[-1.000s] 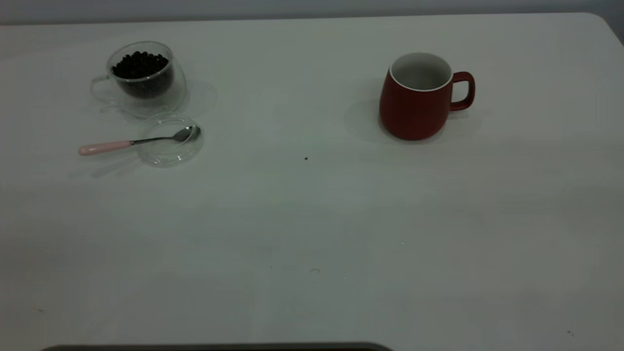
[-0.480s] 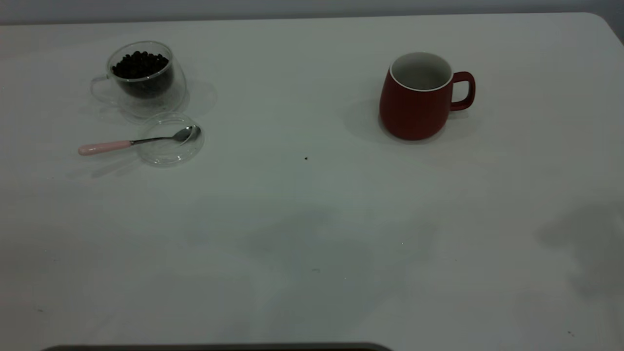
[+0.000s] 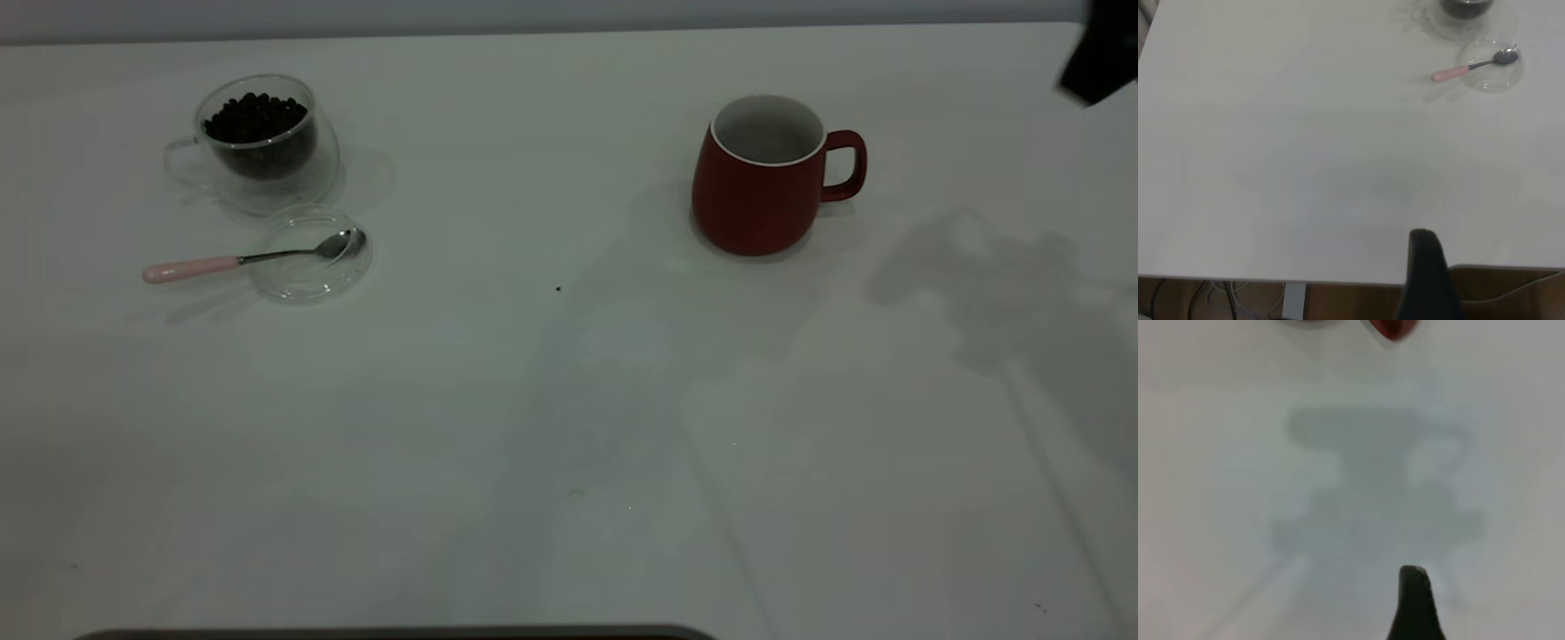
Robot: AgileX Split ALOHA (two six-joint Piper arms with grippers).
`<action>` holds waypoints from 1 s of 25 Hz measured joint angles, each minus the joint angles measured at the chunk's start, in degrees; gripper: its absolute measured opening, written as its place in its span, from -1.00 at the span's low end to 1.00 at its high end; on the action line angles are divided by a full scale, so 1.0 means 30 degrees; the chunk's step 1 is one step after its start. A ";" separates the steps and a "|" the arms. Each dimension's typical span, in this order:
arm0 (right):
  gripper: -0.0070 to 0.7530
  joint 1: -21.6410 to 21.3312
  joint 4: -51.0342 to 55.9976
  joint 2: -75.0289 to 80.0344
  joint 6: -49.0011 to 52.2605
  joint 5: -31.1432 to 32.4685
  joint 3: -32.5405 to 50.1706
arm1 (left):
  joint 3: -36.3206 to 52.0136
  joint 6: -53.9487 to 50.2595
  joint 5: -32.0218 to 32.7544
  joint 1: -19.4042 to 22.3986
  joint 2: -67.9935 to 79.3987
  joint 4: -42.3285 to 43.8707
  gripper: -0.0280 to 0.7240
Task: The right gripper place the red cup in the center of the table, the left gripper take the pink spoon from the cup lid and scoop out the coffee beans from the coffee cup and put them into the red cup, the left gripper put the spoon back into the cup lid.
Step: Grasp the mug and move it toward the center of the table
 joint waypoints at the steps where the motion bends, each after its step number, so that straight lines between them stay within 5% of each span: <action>1: 0.57 0.0213 -0.0017 0.0928 -0.0438 -0.0114 -0.0671 | 0.0000 0.0000 0.0000 0.0000 0.0000 0.0000 0.60; 8: 0.57 0.1525 -0.0952 0.4881 -0.2287 -0.1478 -0.3661 | 0.0000 0.0016 0.0000 0.0000 0.0000 0.0000 0.60; 25: 0.57 0.3568 -0.4680 0.8081 -0.2554 -0.7450 -0.3983 | 0.0000 0.0065 0.0000 0.0000 0.0000 0.0000 0.60</action>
